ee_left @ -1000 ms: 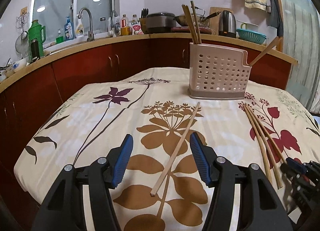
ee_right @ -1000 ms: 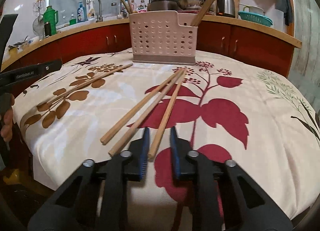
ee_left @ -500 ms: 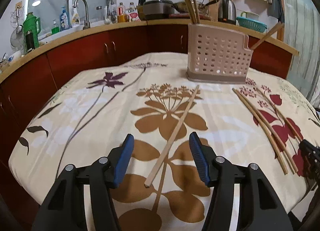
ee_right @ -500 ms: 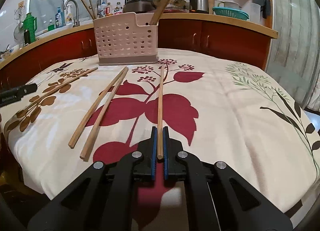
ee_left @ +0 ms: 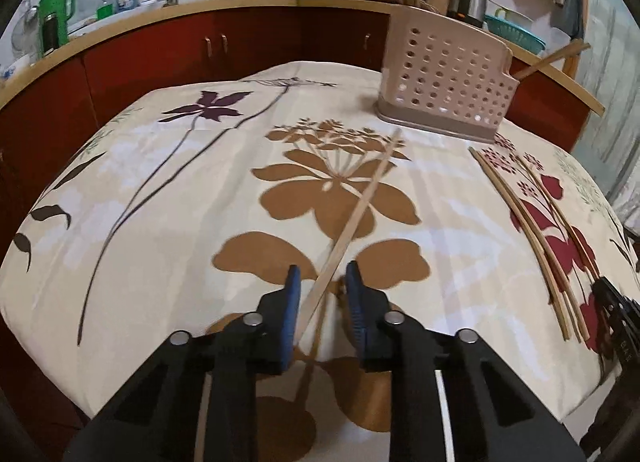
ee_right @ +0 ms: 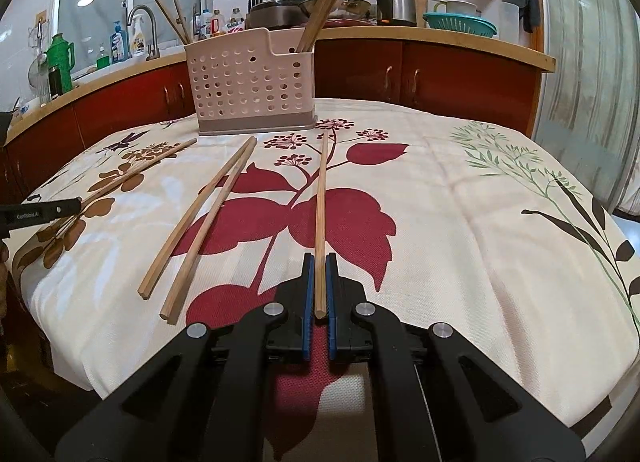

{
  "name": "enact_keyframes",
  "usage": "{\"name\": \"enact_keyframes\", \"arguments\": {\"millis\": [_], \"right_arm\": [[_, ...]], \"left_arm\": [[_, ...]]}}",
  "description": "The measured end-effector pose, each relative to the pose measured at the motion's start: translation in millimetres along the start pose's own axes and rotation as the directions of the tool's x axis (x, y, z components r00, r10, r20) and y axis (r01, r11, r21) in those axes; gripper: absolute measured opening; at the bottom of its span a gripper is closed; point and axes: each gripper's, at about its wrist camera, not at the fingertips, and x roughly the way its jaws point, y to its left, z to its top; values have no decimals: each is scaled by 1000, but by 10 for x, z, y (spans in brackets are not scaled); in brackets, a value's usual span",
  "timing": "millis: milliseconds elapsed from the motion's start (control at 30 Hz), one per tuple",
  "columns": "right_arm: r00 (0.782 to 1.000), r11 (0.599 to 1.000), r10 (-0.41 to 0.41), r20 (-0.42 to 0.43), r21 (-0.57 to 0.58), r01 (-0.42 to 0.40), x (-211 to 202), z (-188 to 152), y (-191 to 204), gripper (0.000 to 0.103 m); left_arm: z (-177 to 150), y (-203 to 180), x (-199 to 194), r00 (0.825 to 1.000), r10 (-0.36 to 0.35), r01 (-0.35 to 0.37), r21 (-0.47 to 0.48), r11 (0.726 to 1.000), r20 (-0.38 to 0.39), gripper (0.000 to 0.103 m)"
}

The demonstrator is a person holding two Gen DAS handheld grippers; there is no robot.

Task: Organize utensils
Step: 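Close the right gripper on a single wooden chopstick and lift it, then carry the chopstick in the right gripper above the pink caddy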

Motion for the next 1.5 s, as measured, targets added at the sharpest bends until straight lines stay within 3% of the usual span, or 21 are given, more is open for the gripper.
{"name": "enact_keyframes", "arguments": {"millis": [133, 367, 500, 733, 1167, 1500], "right_arm": [[1000, 1000, 3, 0, 4, -3, -2, -2, -6, 6], [1000, 1000, 4, -1, 4, -4, -5, 0, -1, 6], [1000, 1000, 6, 1, 6, -6, -37, -14, -16, 6], [999, 1000, 0, 35, 16, -1, -169, 37, -67, 6], [985, 1000, -3, 175, -6, 4, -600, 376, -38, 6], [966, 1000, 3, 258, -30, 5, -904, 589, 38, 6]], "left_arm": [[-42, -133, -8, 1000, -20, 21, 28, 999, -13, 22], [-119, -238, -63, 1000, 8, -8, 51, 999, -2, 27], [-144, -246, -85, 1000, 15, -16, 52, 999, 5, 7], [-144, -288, -226, 996, 45, -51, 86, 995, 71, 7], [56, -440, -758, 949, 56, -109, 158, 981, 309, 7], [185, -467, -1117, 915, 28, -95, 149, 984, 402, 7]]}}
